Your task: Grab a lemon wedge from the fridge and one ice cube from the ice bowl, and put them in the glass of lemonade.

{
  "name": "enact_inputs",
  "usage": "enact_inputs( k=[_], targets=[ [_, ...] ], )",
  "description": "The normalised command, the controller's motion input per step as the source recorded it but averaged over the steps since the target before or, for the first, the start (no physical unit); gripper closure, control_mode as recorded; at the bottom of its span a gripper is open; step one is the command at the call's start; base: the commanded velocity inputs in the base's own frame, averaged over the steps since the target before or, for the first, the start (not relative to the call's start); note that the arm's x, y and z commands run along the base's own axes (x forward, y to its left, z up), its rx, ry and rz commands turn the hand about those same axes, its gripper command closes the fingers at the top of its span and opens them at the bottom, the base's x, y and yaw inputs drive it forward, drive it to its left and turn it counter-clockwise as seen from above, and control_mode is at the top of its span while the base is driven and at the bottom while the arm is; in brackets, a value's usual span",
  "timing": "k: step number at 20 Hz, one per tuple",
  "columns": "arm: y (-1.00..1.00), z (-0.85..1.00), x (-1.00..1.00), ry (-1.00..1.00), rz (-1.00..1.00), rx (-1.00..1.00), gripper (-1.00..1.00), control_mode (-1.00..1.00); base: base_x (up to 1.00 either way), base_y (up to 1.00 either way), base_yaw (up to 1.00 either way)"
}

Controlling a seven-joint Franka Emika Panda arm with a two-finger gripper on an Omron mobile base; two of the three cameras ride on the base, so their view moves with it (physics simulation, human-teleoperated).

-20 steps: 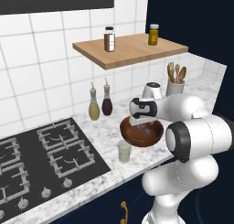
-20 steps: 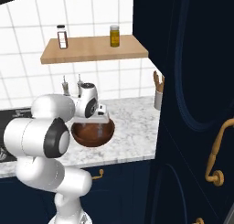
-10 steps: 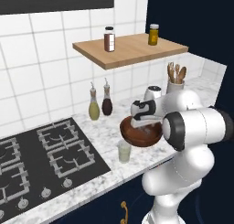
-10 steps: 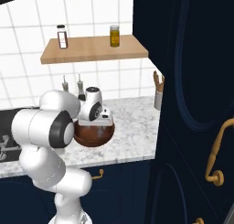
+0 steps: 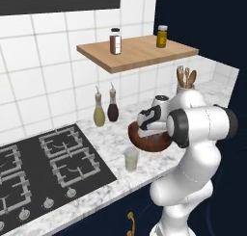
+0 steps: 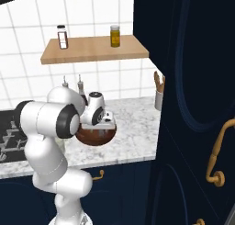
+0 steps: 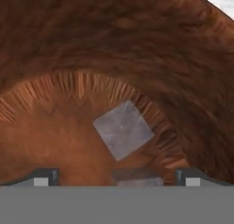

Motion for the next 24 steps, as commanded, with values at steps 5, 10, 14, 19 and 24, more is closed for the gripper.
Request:
enact_inputs(
  k=[5,10,14,19,24],
  targets=[
    [0.0,-0.07,-0.21,0.0,0.0,0.0,-1.0,-1.0,0.0,0.0,0.0],
    [0.03,0.0,-0.13,0.0,0.0,0.0,-1.0,-1.0,0.0,0.0,0.0],
    [0.33,0.03,0.01,-0.02,0.0,0.0,-1.0,-1.0,0.0,0.0,0.0],
    [0.15,0.1,0.17,0.0,0.0,0.0,-1.0,-1.0,0.0,0.0,0.0],
    [0.02,0.0,0.02,0.0,0.0,0.0,-1.0,-1.0,0.0,0.0,0.0]
  ],
)
